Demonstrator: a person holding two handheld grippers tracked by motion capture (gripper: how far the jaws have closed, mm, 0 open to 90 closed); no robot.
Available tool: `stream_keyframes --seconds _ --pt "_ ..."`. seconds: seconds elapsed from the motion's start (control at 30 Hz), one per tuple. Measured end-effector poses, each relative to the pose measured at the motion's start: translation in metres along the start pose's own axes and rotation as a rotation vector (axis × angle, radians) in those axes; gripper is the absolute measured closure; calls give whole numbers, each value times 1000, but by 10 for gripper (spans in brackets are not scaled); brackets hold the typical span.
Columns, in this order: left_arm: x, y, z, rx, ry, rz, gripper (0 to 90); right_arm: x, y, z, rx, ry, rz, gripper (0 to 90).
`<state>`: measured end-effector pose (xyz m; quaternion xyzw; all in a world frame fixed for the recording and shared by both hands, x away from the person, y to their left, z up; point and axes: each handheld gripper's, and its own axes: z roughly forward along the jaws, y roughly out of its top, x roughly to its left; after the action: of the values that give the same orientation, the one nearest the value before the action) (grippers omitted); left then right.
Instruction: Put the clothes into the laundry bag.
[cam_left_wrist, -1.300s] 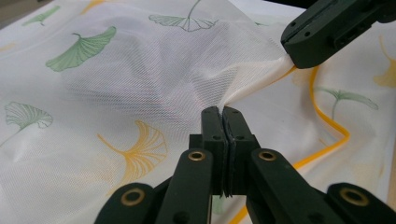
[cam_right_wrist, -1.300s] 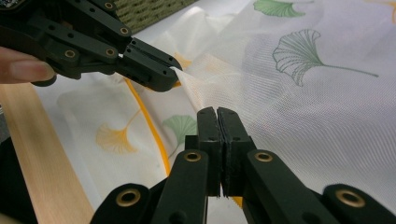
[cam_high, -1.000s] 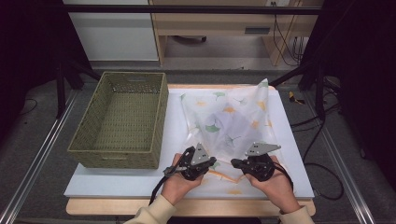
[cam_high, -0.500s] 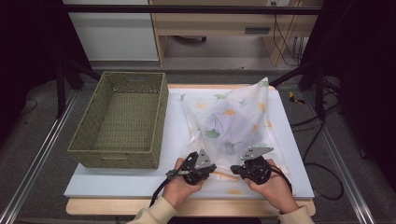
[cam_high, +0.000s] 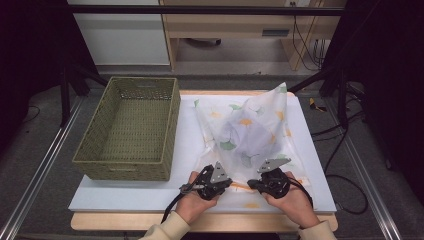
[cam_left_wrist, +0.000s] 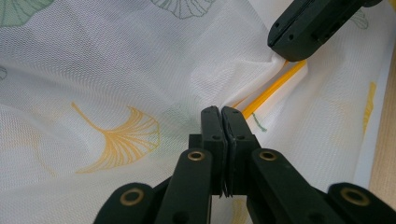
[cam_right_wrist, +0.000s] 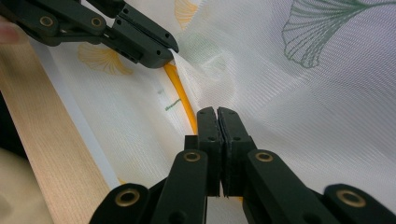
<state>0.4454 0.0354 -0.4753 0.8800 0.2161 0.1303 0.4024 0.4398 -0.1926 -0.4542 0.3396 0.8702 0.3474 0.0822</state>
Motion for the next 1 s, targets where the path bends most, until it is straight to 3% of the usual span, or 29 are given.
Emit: stream_keyframes --seconds 0.27,0.43,0.7,1.0 --pt "1 -2 0 -6 1 -14 869 -2 -1 0 -4 8 1 871" --pt "1 -2 -1 -11 19 -21 841 -2 -1 -2 -13 10 11 816" --pt "3 -3 -5 -27 47 -40 722 -12 -3 -7 -79 18 57 713" --pt "7 2 -22 -50 111 -56 507 -14 -2 -13 -149 9 62 613"
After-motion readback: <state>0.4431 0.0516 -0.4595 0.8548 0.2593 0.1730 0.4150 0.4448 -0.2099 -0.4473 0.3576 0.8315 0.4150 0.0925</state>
